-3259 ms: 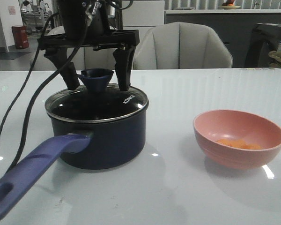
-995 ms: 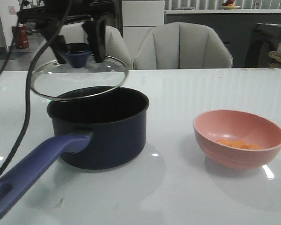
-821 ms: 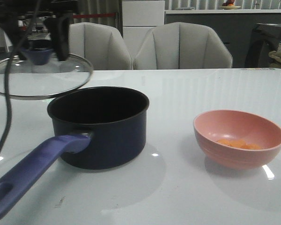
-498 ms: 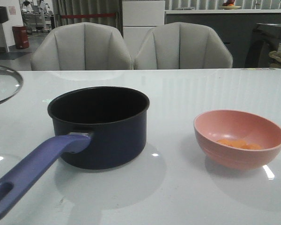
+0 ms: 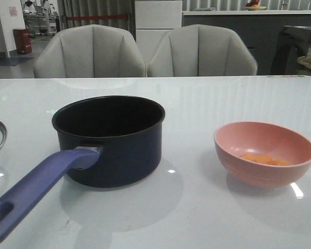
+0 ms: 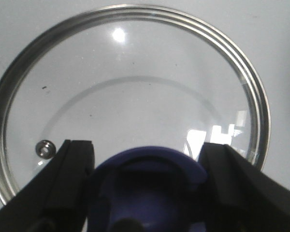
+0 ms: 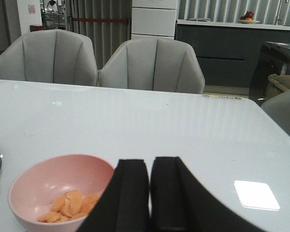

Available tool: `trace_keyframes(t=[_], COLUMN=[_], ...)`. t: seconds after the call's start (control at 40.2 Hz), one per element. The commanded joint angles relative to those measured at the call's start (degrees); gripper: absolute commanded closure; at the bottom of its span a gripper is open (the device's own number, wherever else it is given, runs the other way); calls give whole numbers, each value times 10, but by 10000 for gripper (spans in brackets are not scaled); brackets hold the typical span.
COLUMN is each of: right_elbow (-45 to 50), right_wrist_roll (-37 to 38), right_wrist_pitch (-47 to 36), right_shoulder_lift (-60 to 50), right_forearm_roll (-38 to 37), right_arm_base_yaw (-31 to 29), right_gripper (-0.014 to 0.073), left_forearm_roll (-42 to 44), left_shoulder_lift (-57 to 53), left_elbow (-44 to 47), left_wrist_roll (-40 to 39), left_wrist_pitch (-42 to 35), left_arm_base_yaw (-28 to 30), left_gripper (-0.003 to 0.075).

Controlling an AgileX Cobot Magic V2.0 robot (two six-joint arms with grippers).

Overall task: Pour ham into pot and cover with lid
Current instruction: 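Set the glass lid down on the table beside the pot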

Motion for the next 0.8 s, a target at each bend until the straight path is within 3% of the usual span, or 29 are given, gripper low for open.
trace_keyframes(t=[0.0, 0.373, 0.448, 0.622, 0.697, 0.771], right_elbow=[5, 5, 5, 5, 5, 5], right_wrist_roll=[-1, -1, -1, -1, -1, -1], right_wrist_pitch=[-48, -48, -48, -48, -48, -48], right_shoulder_lift=[-12, -12, -12, -12, -12, -12], right_forearm_roll=[-7, -7, -7, -7, -7, -7], right_arm_base_yaw=[-3, -3, -3, -3, -3, -3], right_gripper=[408, 408, 408, 408, 408, 408], left_forearm_roll=[-11, -36, -36, -36, -36, -31], left_shoulder_lift=[-13, 49, 55, 62, 62, 62], left_elbow=[-9, -9, -10, -10, -13, -23], left_wrist_roll=[2, 32, 32, 32, 32, 32], left_wrist_pitch=[-46, -60, -60, -58, -53, -40], left_arm_base_yaw=[0, 0, 0, 0, 0, 0], left_gripper=[575, 544, 471, 158, 84, 73])
